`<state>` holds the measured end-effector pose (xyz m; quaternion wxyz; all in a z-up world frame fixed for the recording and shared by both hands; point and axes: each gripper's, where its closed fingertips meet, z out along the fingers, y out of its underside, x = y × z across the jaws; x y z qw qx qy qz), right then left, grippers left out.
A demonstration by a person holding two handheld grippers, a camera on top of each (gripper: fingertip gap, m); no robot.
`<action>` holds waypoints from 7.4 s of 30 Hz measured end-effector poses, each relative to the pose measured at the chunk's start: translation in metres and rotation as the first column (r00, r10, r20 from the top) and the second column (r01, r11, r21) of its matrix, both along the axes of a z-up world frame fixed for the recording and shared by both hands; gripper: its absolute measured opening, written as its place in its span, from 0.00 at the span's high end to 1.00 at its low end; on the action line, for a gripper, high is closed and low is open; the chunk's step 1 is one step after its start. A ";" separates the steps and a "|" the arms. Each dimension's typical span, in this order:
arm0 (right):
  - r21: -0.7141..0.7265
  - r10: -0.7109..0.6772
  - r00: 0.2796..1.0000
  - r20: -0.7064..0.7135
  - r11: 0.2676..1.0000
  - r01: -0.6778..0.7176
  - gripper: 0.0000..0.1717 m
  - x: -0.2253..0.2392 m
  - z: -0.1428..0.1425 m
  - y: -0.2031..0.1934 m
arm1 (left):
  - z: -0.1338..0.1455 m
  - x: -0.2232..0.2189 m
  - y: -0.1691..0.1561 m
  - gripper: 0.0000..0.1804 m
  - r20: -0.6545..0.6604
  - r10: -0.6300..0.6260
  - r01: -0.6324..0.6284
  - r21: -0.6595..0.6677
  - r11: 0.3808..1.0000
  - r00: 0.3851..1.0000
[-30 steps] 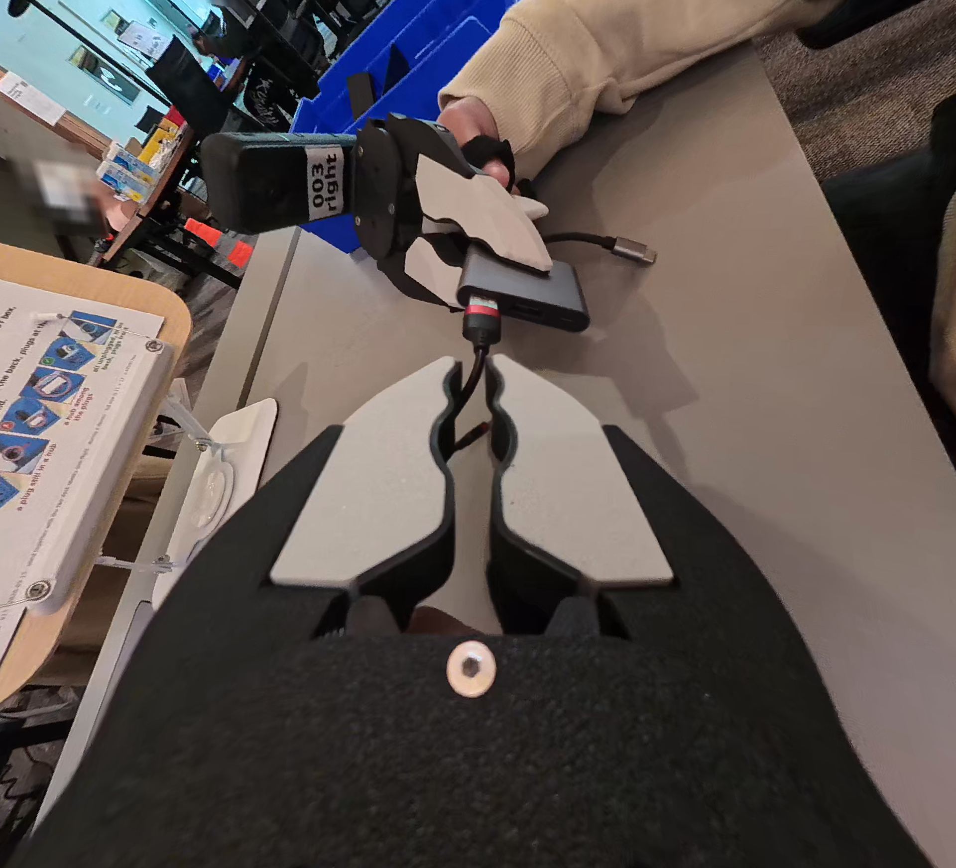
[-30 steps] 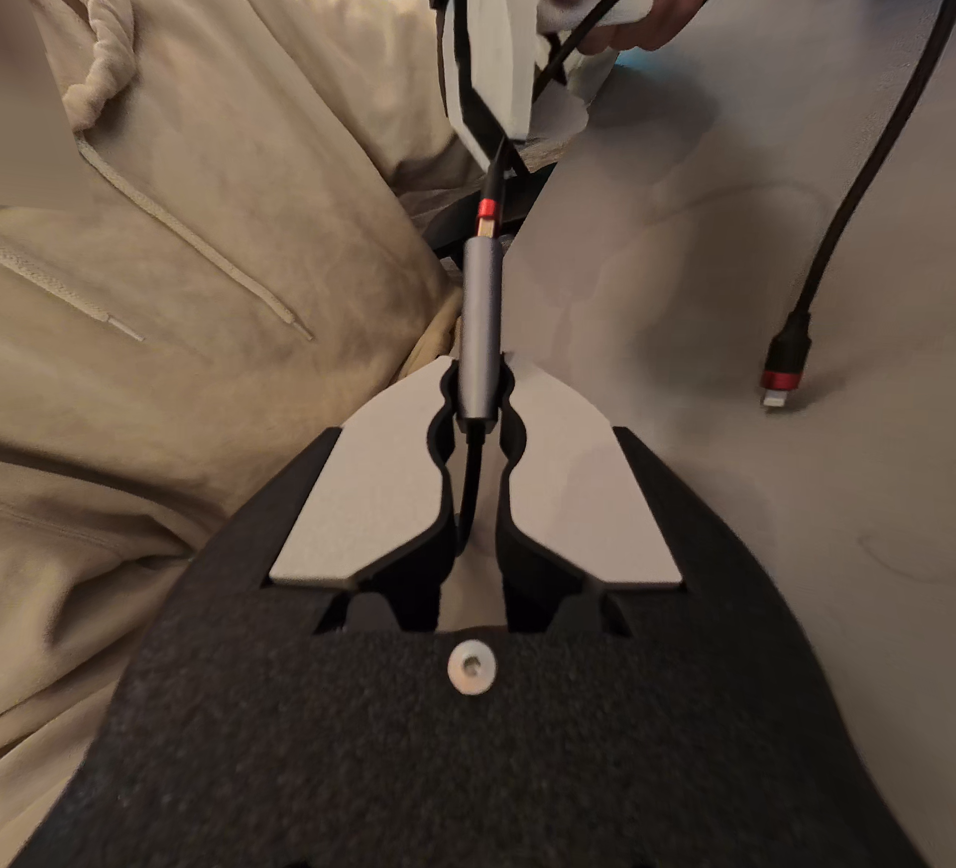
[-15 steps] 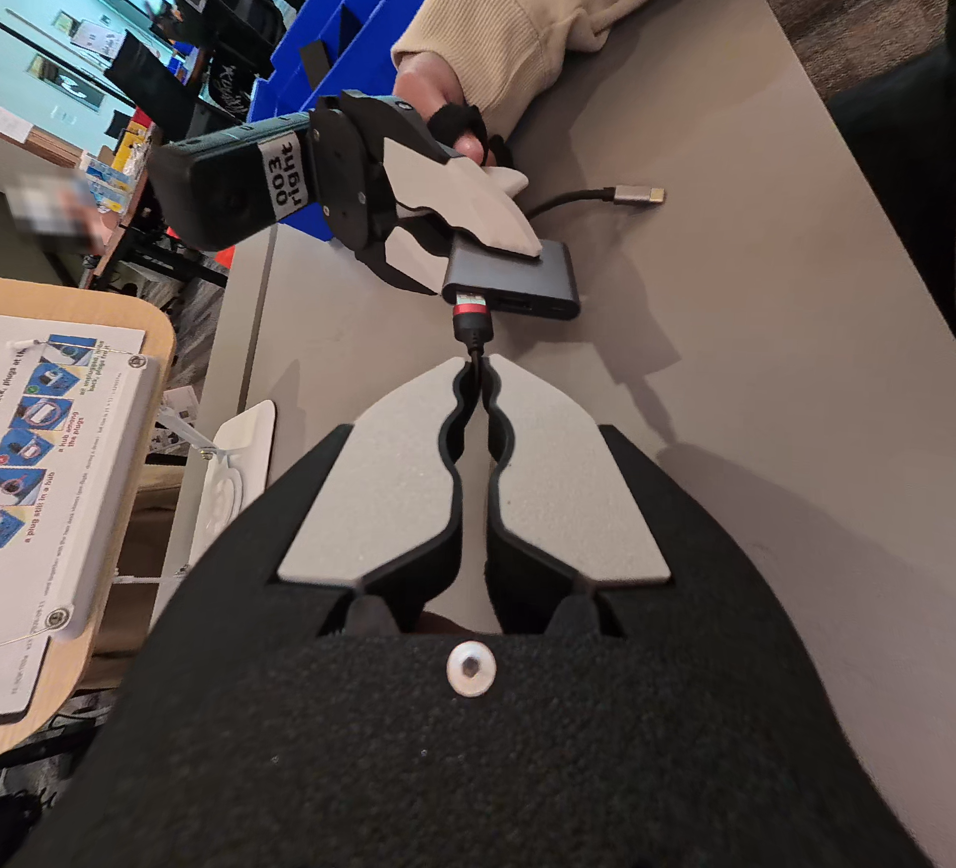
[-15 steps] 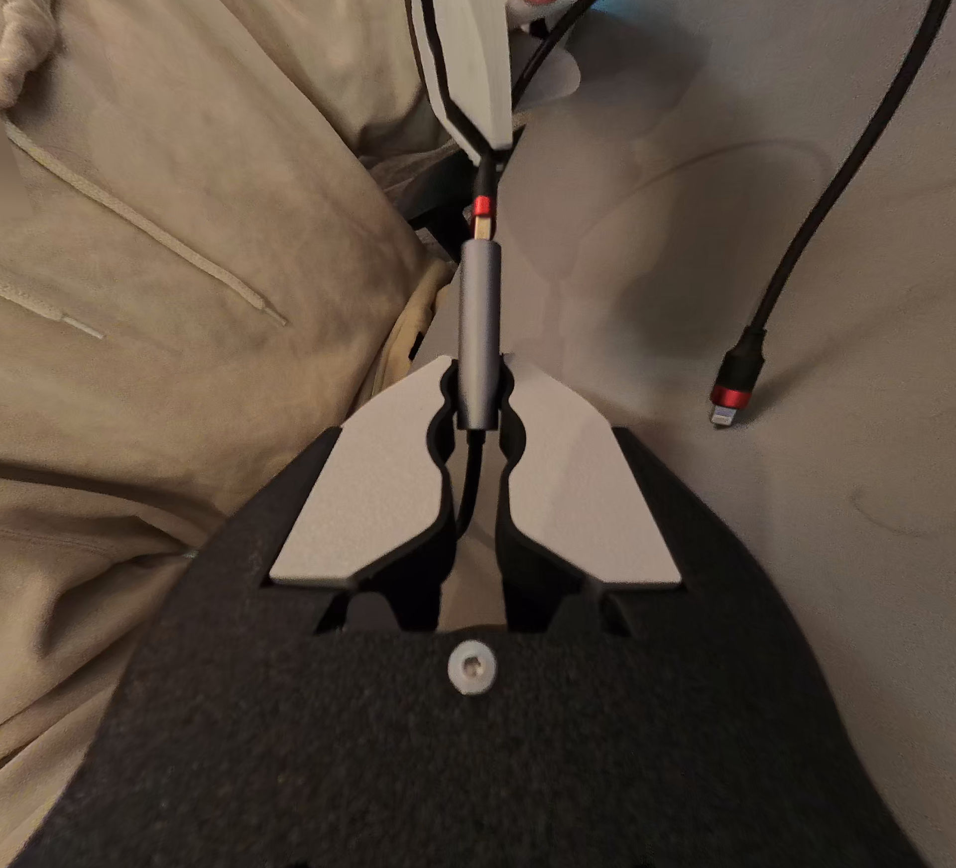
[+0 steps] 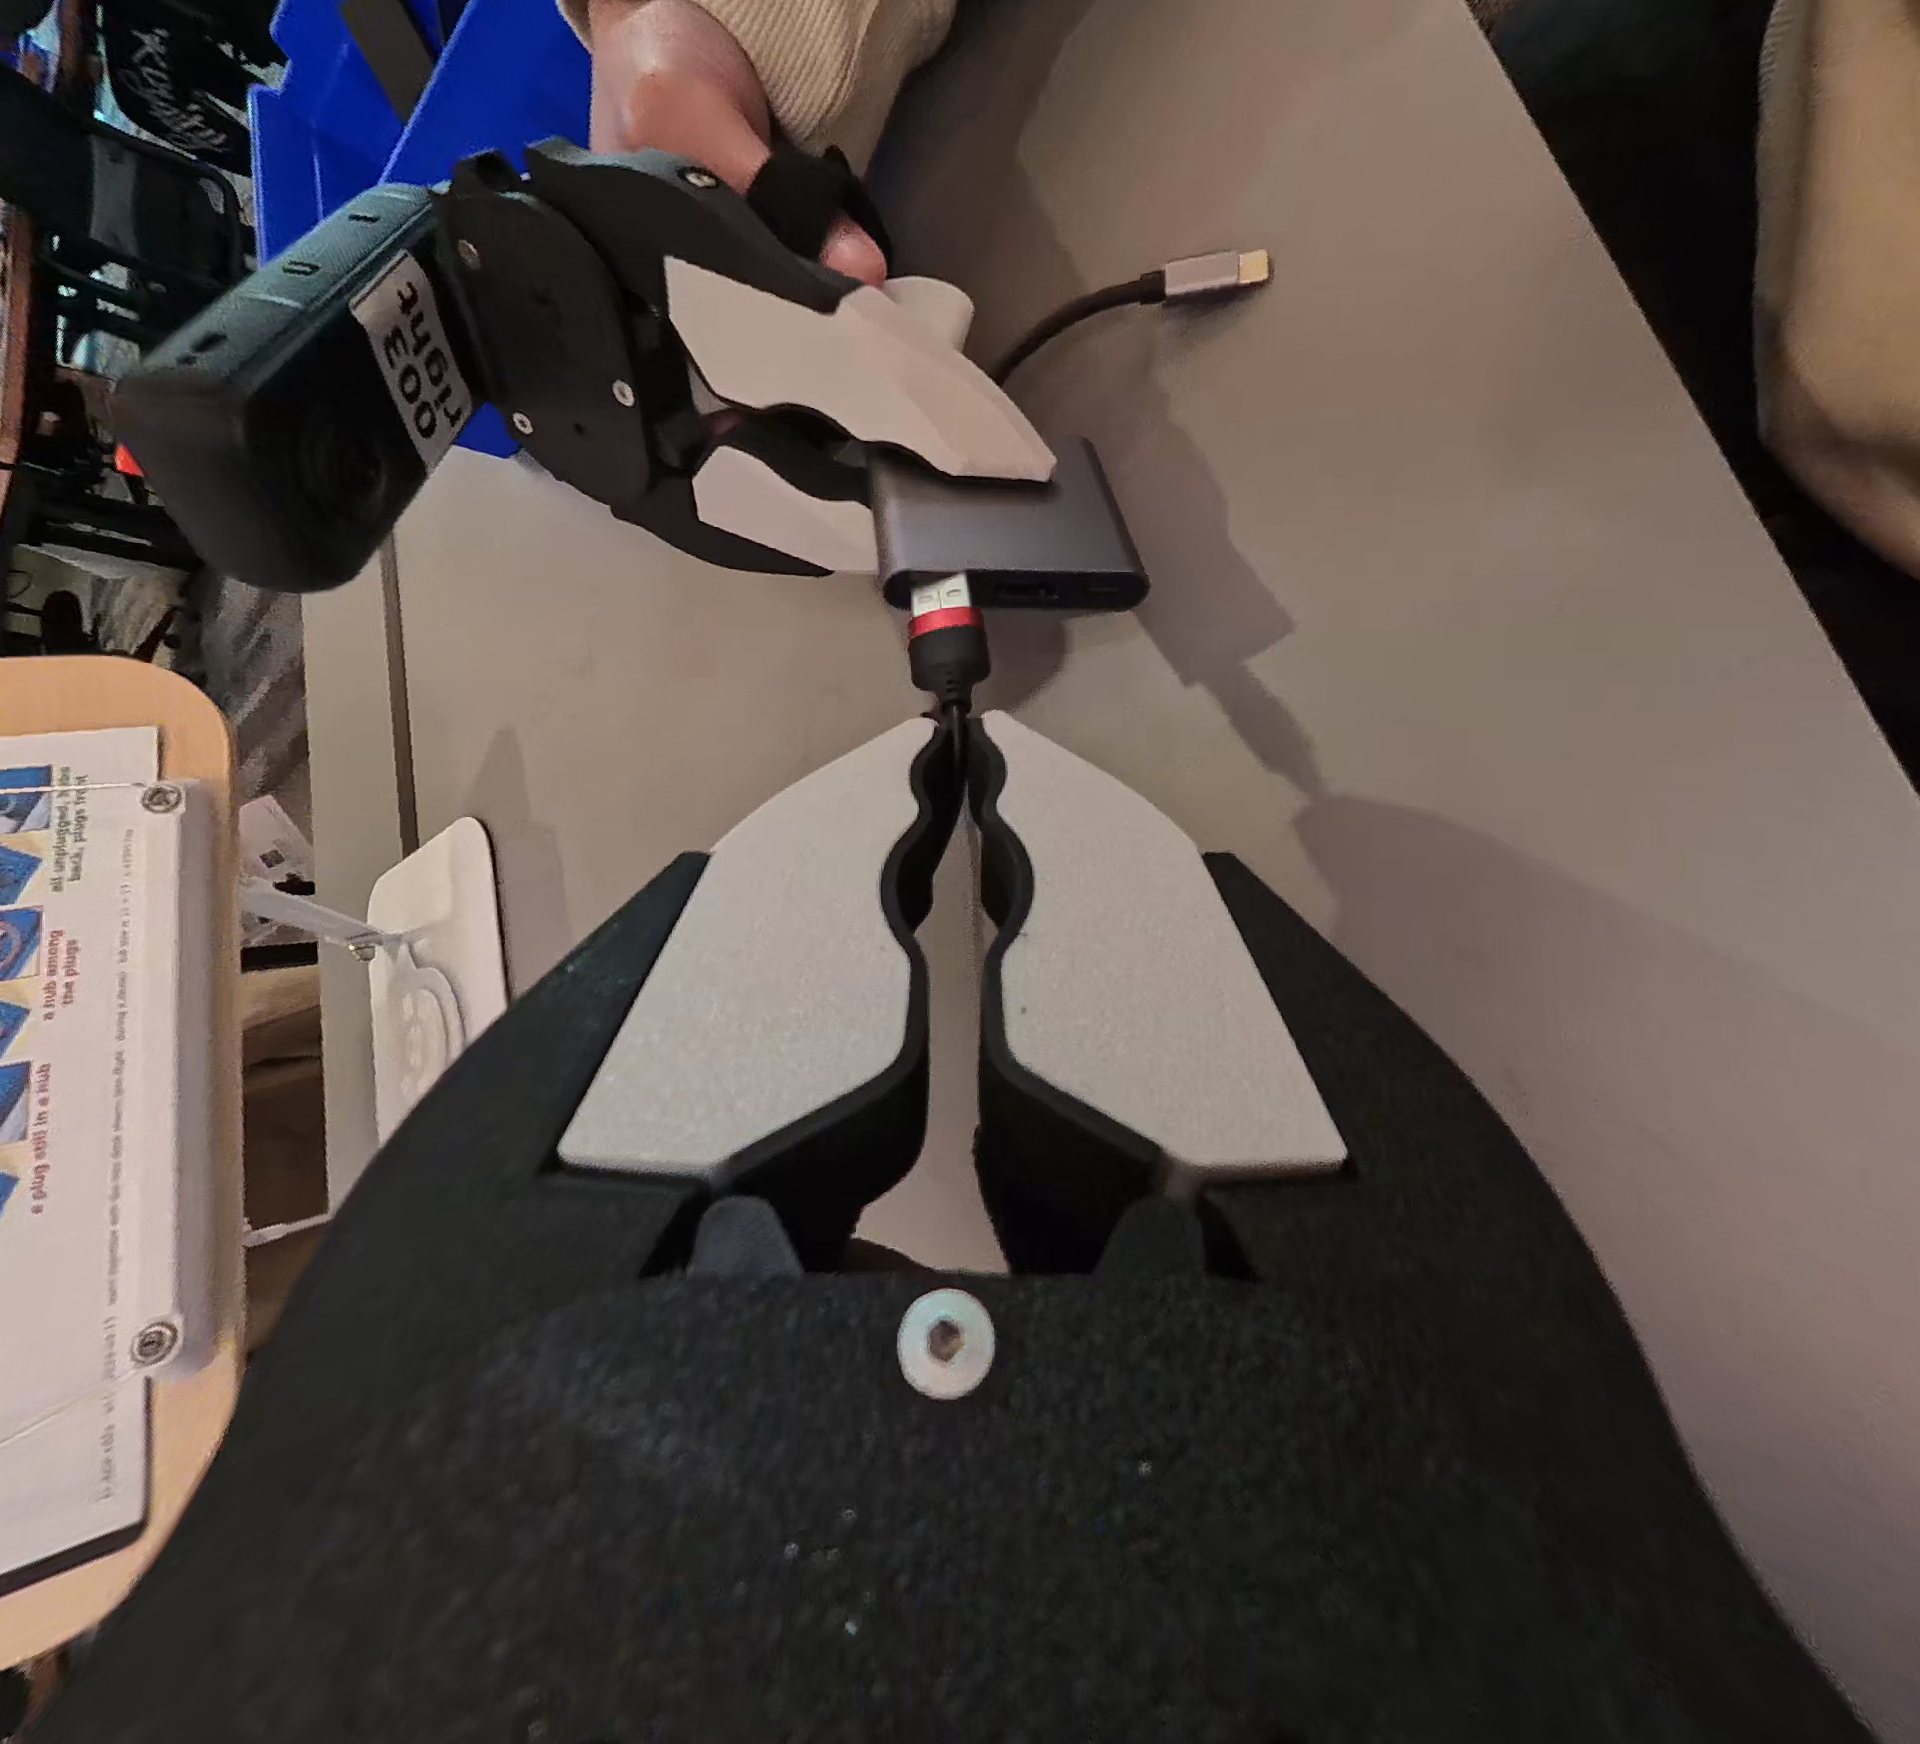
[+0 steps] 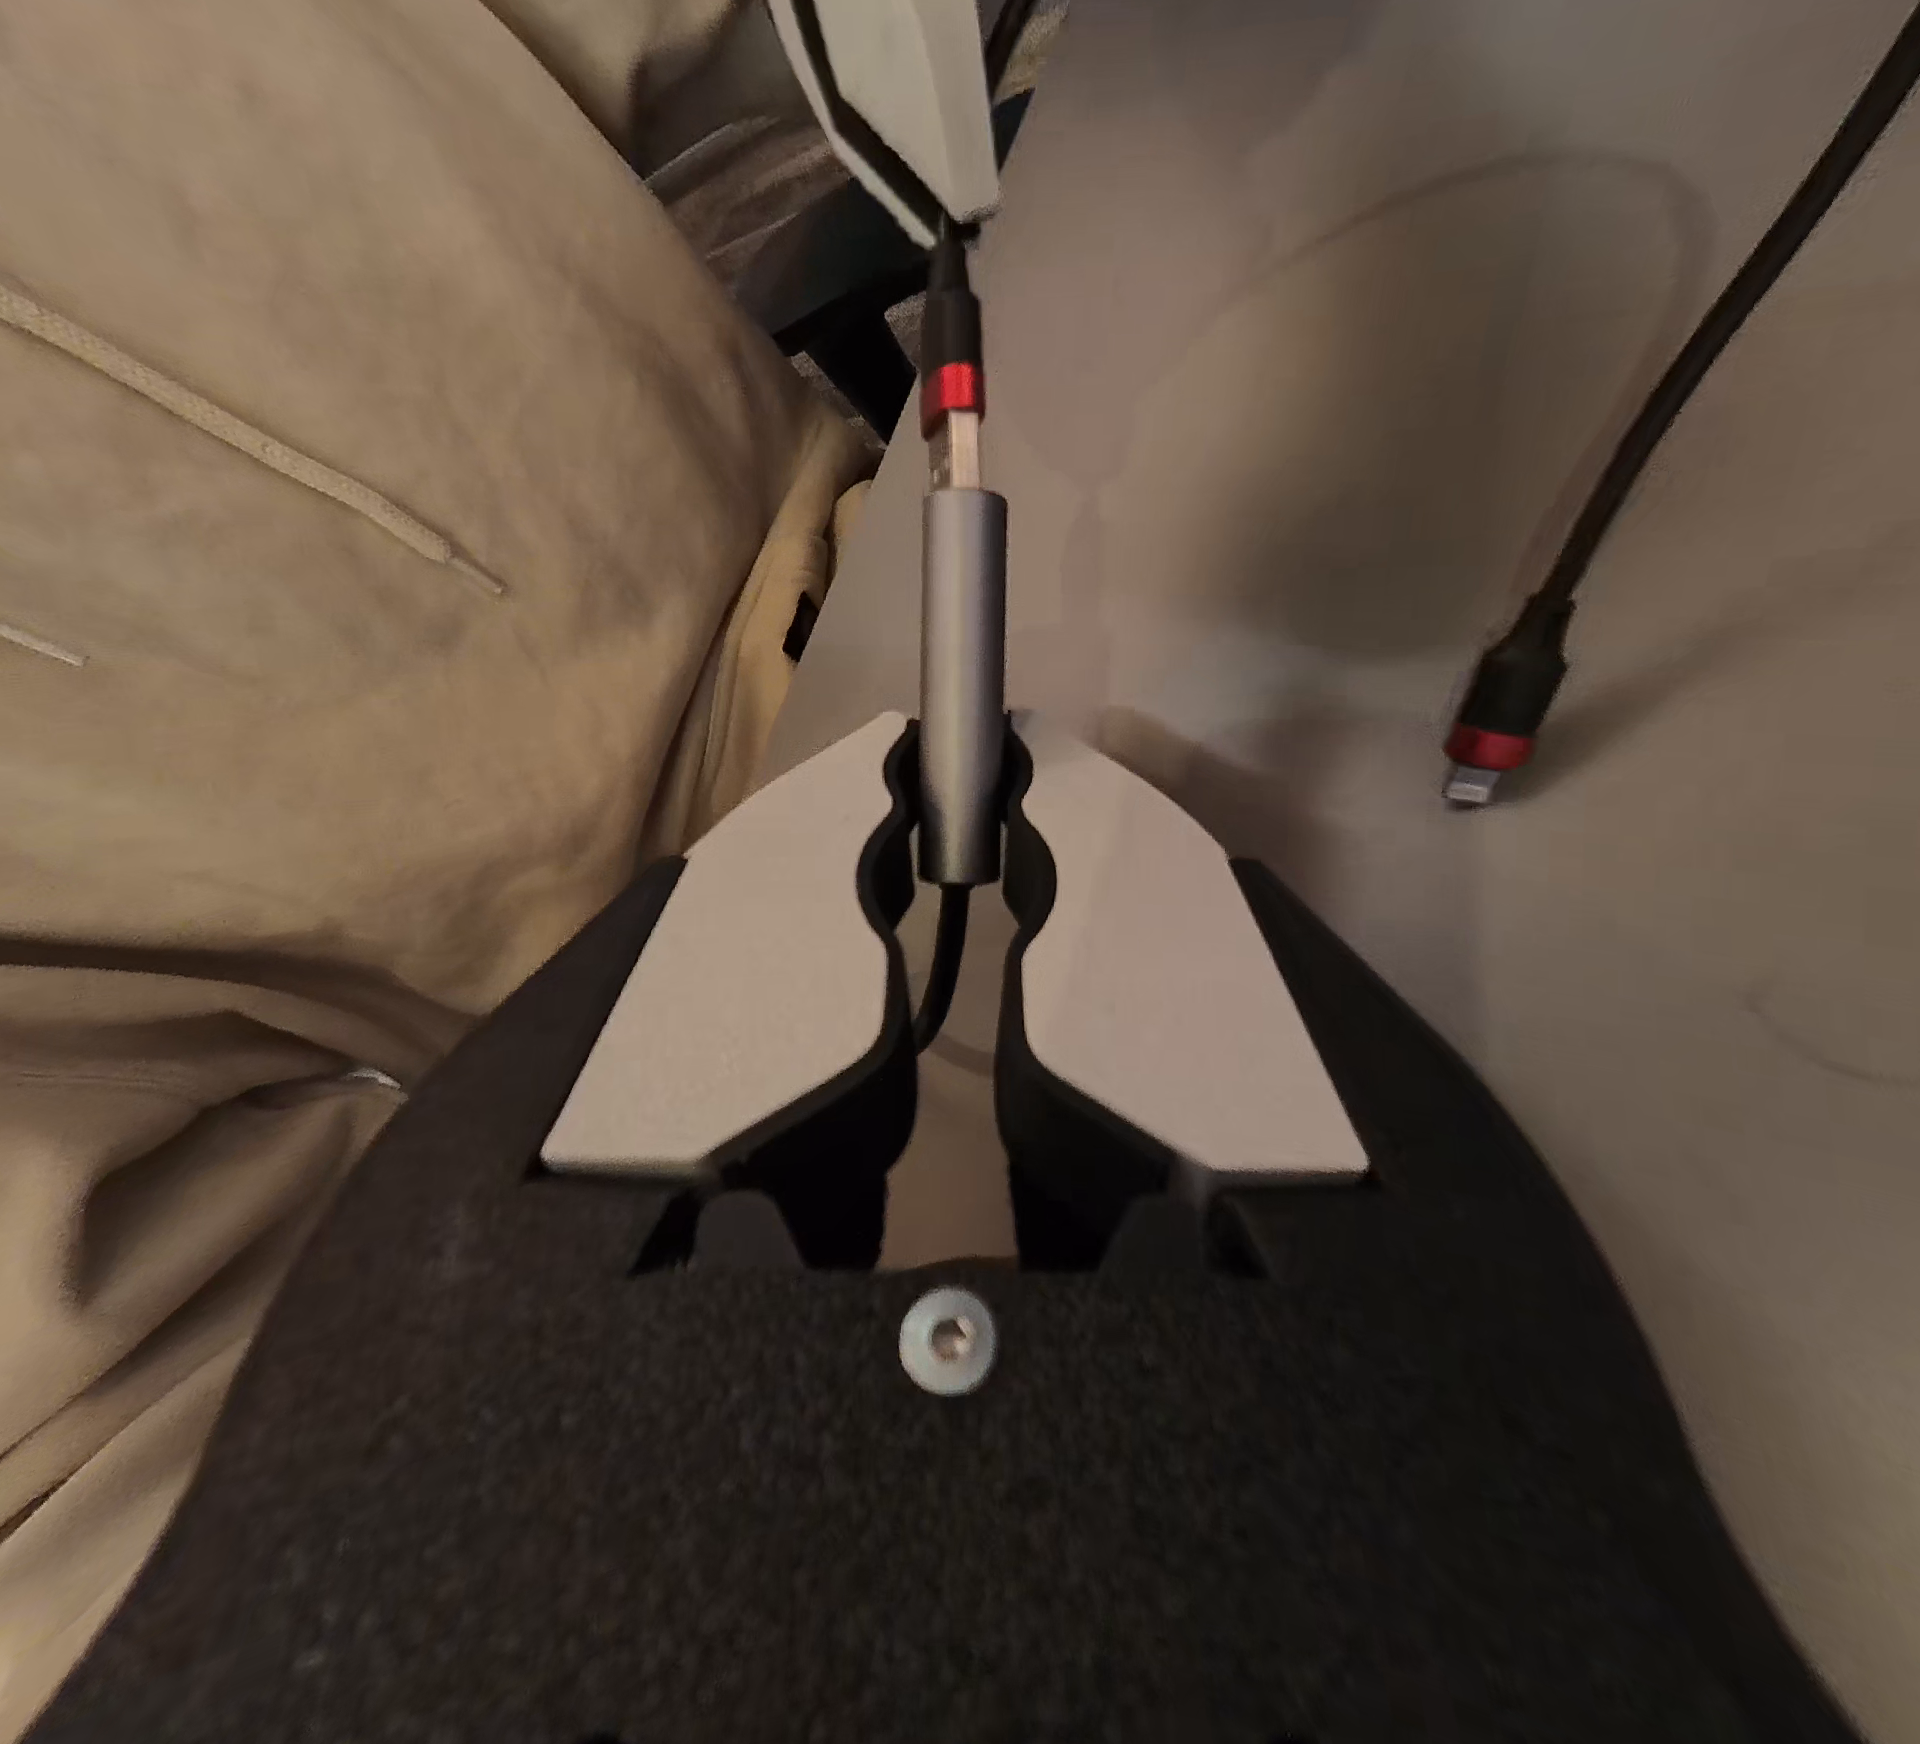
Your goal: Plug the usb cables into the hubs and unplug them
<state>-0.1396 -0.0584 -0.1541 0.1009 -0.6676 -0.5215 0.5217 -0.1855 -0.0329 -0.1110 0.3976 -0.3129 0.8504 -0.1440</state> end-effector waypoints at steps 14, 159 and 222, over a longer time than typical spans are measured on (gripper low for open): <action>-0.063 0.021 1.000 0.000 0.998 -0.021 0.93 0.002 0.000 -0.004 | -0.003 0.003 0.007 0.99 -0.034 -0.030 0.037 0.207 0.978 0.999; 0.218 -0.199 0.102 0.975 0.943 -0.253 0.93 0.401 0.067 0.097 | -0.011 -0.050 0.110 0.65 0.267 0.953 -0.727 -0.626 0.283 0.141; 0.496 -0.873 -0.029 -0.487 -0.304 0.813 0.75 0.084 0.052 0.057 | -0.010 -0.065 0.125 0.68 0.194 0.980 -0.660 -0.730 0.180 0.053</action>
